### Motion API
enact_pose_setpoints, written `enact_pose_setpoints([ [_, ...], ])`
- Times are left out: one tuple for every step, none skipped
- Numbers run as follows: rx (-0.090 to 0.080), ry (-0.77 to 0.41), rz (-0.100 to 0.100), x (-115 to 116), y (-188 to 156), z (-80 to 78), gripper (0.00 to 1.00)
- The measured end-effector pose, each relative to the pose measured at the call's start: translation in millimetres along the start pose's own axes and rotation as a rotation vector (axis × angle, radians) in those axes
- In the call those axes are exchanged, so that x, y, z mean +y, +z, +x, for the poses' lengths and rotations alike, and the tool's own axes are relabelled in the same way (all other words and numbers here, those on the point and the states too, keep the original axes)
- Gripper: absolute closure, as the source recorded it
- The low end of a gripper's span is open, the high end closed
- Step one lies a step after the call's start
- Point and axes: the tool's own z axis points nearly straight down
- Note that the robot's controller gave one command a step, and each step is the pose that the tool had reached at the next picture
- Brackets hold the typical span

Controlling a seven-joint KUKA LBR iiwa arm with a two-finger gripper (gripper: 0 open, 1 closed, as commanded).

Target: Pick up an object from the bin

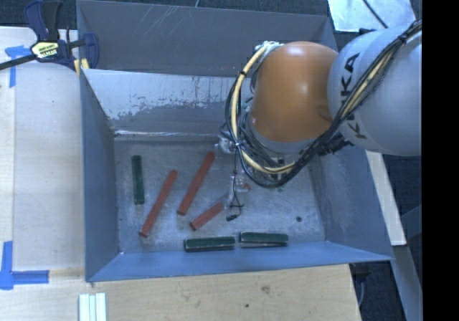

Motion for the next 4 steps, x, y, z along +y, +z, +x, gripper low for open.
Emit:
enact_pose_setpoints([
  [0.006, -0.022, 0.001, 16.6, 25.2, -53.0, 0.00],
  [-0.003, -0.028, -0.001, 21.4, 33.1, -75.3, 0.00],
  [0.012, -0.092, 0.002, 11.7, -11.0, -77.7, 0.00],
  [-0.006, -0.121, 0.000, -4.2, 12.3, -70.4, 0.00],
])
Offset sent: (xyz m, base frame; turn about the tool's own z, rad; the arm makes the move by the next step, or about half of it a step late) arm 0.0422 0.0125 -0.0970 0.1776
